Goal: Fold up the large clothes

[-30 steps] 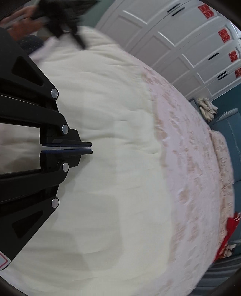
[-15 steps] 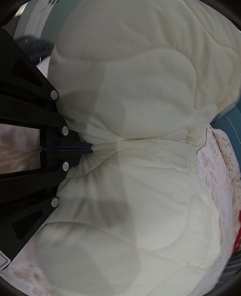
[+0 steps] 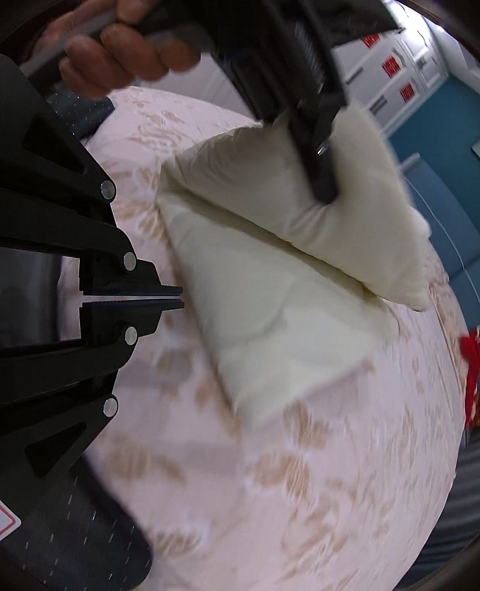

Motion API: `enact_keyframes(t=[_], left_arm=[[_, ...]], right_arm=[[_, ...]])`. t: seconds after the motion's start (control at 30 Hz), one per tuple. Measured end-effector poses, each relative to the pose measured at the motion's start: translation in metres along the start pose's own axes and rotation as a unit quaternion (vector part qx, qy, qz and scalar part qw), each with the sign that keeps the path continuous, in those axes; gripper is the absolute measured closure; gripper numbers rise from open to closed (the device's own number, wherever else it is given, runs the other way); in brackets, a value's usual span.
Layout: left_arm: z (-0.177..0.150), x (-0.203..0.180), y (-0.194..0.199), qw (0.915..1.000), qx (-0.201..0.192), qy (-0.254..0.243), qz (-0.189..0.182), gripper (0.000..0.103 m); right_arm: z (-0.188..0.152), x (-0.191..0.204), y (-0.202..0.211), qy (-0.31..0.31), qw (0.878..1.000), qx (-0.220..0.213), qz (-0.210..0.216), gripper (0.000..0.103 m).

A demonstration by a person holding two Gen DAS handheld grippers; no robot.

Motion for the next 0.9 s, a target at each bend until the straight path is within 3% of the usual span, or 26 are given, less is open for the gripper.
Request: enact_keyframes(t=[0.27,0.37,0.43,0.5,0.57,0.6,0.63,0.73,0.8,0.9], left_arm=[[-0.024,-0.011,-0.051,0.998,0.062,0.005,0.015,0.076],[-0.016,-0.018,-0.033,0.9993,0.036,0.01,-0.008,0.058],[-0.007,-0.02,-0.007,0.9986,0.013,0.026,-0.044,0.045],[0.004,-0.019,0.034,0.9936,-0.02,0.056,-0.096,0.034],[0.015,-0.015,0.068,0.9855,-0.054,0.077,-0.141,0.024],[0.025,-0.006,0.092,0.9811,-0.086,0.093,-0.146,0.021],[0.032,0.0,0.101,0.9797,-0.103,0.1,-0.14,0.021],[0.057,0.036,0.122,0.9812,-0.138,0.114,-0.071,0.021],[0.068,0.055,0.12,0.9808,-0.136,0.133,-0.041,0.022],[0.08,0.068,0.117,0.9788,-0.136,0.151,-0.027,0.022]], right_arm=[[0.003,-0.037,0.022,0.003,0.998,-0.019,-0.053,0.095],[0.012,-0.034,0.039,0.014,0.998,-0.044,-0.04,0.092],[0.019,-0.031,0.052,0.033,0.996,-0.067,-0.042,0.077],[0.031,-0.025,0.065,0.053,0.993,-0.096,-0.043,0.051],[0.044,-0.014,0.073,0.068,0.99,-0.117,-0.034,0.046],[0.051,-0.004,0.078,0.081,0.988,-0.128,-0.026,0.041],[0.058,0.006,0.081,0.089,0.987,-0.135,-0.02,0.039],[0.077,0.037,0.08,0.104,0.984,-0.142,0.011,0.038],[0.091,0.055,0.078,0.114,0.982,-0.149,0.019,0.038],[0.112,0.07,0.063,0.136,0.979,-0.15,0.009,0.038]])
Point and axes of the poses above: each gripper's, at about its wrist camera, not at the fingertips, and y roughly against the way its jaws point, x to its left, z to its top, the point moved 8 cm from there along -y, roughly the way its jaws point
